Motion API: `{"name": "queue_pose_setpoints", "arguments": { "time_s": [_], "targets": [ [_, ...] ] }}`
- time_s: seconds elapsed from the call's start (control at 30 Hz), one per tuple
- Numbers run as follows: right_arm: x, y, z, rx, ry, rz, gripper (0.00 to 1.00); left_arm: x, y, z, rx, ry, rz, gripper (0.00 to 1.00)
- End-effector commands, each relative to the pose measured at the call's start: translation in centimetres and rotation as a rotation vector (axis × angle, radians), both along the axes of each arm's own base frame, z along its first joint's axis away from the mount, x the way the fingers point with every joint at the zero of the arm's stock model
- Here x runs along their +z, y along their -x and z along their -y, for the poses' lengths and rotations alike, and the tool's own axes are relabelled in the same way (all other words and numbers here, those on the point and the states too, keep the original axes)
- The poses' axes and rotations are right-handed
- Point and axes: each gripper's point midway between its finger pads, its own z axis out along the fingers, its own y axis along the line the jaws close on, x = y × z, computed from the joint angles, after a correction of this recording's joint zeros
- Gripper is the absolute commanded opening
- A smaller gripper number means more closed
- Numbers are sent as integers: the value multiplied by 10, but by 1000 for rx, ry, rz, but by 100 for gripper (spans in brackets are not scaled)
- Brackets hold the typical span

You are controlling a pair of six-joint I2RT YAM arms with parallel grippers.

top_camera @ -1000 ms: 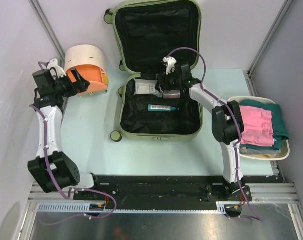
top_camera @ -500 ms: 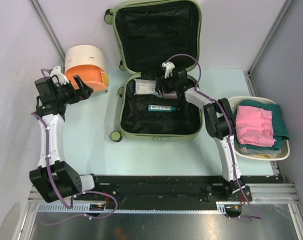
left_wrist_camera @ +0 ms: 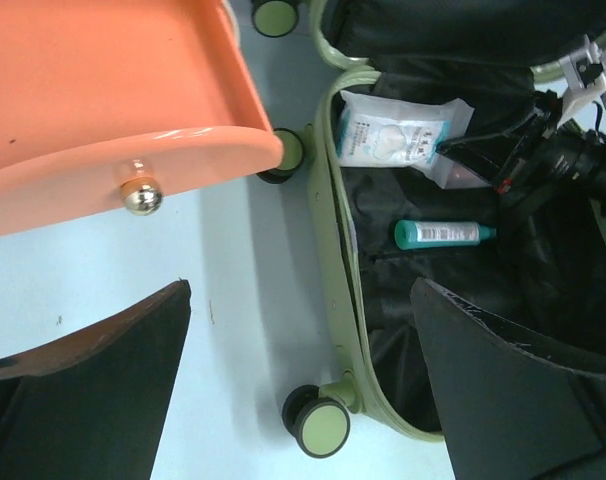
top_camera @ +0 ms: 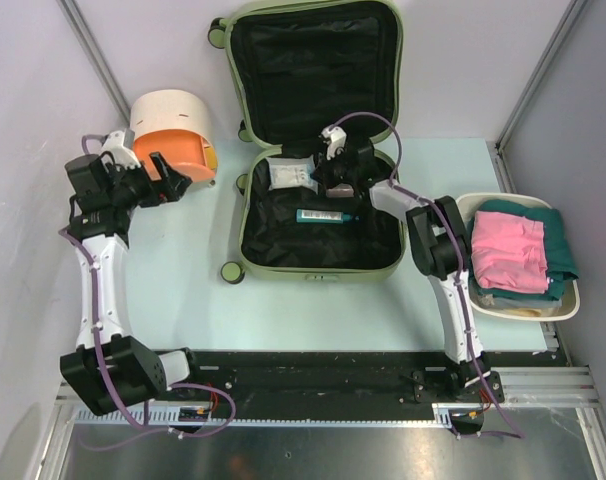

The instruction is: Open, take out, and arrange the luggage

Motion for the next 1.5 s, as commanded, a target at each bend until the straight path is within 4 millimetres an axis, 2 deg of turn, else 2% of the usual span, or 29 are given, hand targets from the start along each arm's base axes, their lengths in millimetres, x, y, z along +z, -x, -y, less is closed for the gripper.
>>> {"name": "queue_pose_setpoints", "arguments": {
  "time_s": [0.0, 0.1, 0.13, 0.23, 0.27, 0.3, 0.33, 0.37, 0.4, 0.43, 0.47, 0.5, 0.53, 0.6, 0.63, 0.77, 0.87, 0.97, 1.07, 1.17, 1.3, 1.43, 1.47],
  "targets": [
    [114, 30, -16, 128, -118, 222, 0, 24, 11, 28, -187, -94, 116, 96],
    [154, 60, -18, 203, -105, 322, 0, 29, 16, 52, -335, -135, 170, 100],
    [178, 74, -18, 237, -113, 372, 0, 31, 17, 61, -378, -142, 182, 100],
    [186, 101, -16, 309, -67, 440, 0, 38, 23, 80, -485, -202, 246, 100],
    [209, 117, -12, 338, -73, 487, 0, 39, 24, 92, -530, -250, 274, 100],
    [204, 126, -10, 368, -50, 505, 0, 41, 25, 98, -549, -286, 293, 100],
    [212, 134, -8, 390, -46, 528, 0, 38, 25, 102, -560, -321, 290, 100],
    [214, 146, -7, 432, -38, 533, 0, 41, 29, 115, -616, -385, 337, 100],
    [227, 160, -3, 453, -36, 565, 0, 44, 31, 120, -636, -413, 358, 100],
    [224, 168, -2, 487, -4, 582, 0, 45, 35, 132, -670, -440, 379, 100],
    [225, 178, -2, 530, 7, 597, 0, 47, 36, 135, -695, -485, 414, 100],
    [237, 190, 2, 550, 22, 639, 0, 50, 38, 140, -716, -506, 437, 100],
    [229, 201, 1, 597, 73, 663, 0, 52, 45, 149, -769, -508, 473, 100],
    [237, 216, 5, 631, 108, 715, 0, 57, 54, 158, -817, -536, 529, 100],
    [228, 226, 7, 664, 137, 700, 0, 58, 60, 168, -847, -528, 541, 100],
    [233, 244, 11, 689, 169, 724, 0, 54, 77, 192, -900, -493, 531, 100],
    [235, 251, 11, 695, 188, 737, 0, 47, 99, 213, -989, -354, 482, 99],
    [237, 255, 11, 698, 189, 748, 0, 35, 113, 227, -1027, -294, 423, 97],
    [239, 258, 8, 702, 189, 758, 0, 28, 113, 232, -1019, -279, 383, 94],
    [240, 263, 4, 712, 194, 772, 0, 29, 103, 233, -973, -241, 322, 91],
    [240, 264, -2, 711, 199, 786, 0, 26, 107, 241, -990, -137, 240, 90],
    [243, 264, -5, 697, 195, 801, 0, 12, 116, 247, -1010, -46, 146, 78],
    [243, 263, -5, 694, 196, 799, 0, 9, 116, 247, -1008, -39, 134, 68]
  ]
}}
